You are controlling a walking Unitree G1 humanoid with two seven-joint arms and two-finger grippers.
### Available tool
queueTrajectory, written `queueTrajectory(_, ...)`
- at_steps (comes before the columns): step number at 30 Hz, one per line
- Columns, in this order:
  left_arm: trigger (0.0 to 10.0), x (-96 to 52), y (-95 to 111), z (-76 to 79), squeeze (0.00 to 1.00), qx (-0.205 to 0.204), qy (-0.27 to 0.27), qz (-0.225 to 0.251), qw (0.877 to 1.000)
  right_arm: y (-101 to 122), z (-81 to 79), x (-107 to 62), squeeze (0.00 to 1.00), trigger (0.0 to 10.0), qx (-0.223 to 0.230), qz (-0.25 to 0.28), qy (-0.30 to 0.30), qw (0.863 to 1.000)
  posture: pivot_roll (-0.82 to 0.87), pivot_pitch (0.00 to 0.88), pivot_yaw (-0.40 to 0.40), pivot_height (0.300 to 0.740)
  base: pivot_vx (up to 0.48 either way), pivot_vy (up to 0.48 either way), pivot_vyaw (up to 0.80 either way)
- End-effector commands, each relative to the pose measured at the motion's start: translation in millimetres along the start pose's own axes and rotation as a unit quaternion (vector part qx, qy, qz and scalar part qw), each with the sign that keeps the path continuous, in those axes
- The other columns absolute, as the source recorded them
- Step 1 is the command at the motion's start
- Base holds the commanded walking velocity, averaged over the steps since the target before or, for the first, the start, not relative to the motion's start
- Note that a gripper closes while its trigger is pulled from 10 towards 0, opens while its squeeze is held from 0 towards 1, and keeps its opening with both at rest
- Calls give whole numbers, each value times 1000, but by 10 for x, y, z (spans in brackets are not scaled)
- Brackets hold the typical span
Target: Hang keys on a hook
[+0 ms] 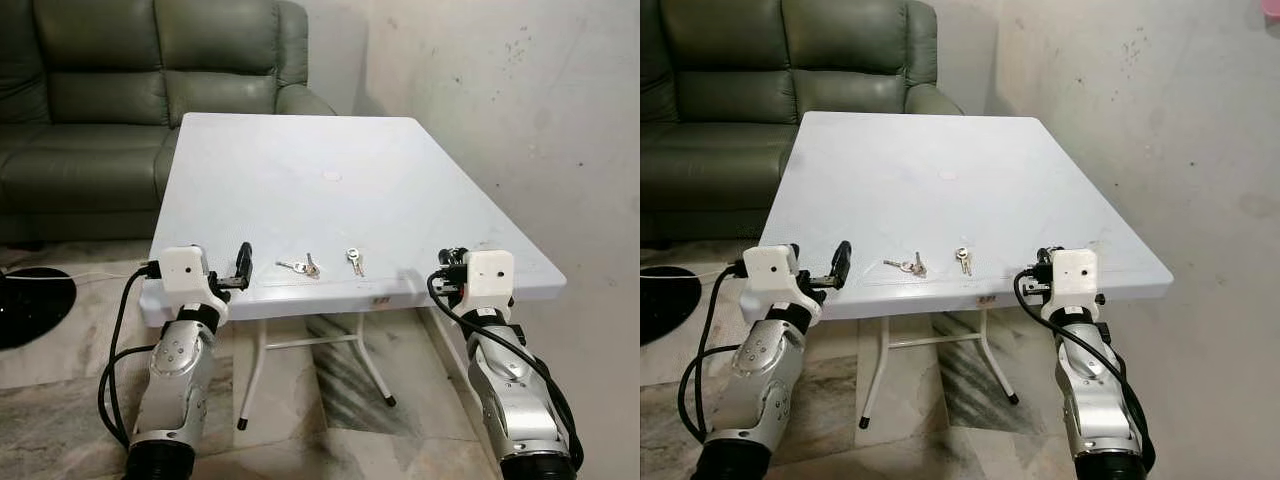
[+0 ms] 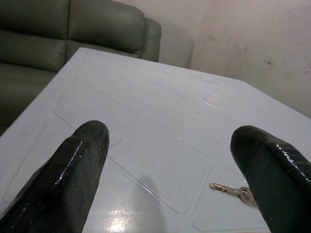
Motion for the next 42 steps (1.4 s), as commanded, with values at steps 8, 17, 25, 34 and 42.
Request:
queueTrajectory(8, 10000, -24, -43, 14, 0, 0, -1, -4, 1000, -1, 38, -20, 0, 10000, -3, 1, -3, 1000, 24, 0, -71, 740, 0, -333, -747)
queueTrajectory(17, 10000, -33, -52, 0, 0, -2, 4, -5, 1000, 0, 57, -15, 0, 10000, -4, 0, -2, 1000, 25, 2, -79, 740, 0, -435, -747)
queueTrajectory(25, 10000, -43, -49, -5, 0, -25, 12, 1, 1000, 4, 63, -17, 0, 10000, -7, 0, 0, 1000, 25, 5, -86, 740, 0, -301, -746)
queueTrajectory(34, 10000, -47, -67, -4, 0, -26, 16, -3, 1000, 12, 72, -17, 0, 10000, -7, 1, 1, 1000, 22, 13, -87, 740, 0, 0, -747)
queueTrajectory(42, 10000, -59, -82, 3, 0, -47, 23, -5, 999, 76, 57, -41, 0, 10000, 6, 21, 11, 1000, 22, 18, -90, 740, 0, 0, -183)
Point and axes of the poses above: a point about 5 cm out from each wrist's last joint towards the gripper, its own x axis pointing out of the wrist towards the gripper, its own y axis along the axis of the wrist's last joint, z = x × y, the point moved 4 cm from there along x, pointing out of the wrist towards the gripper, and after that the axes turned 9 degrees about -x, right-handed, at the moved point
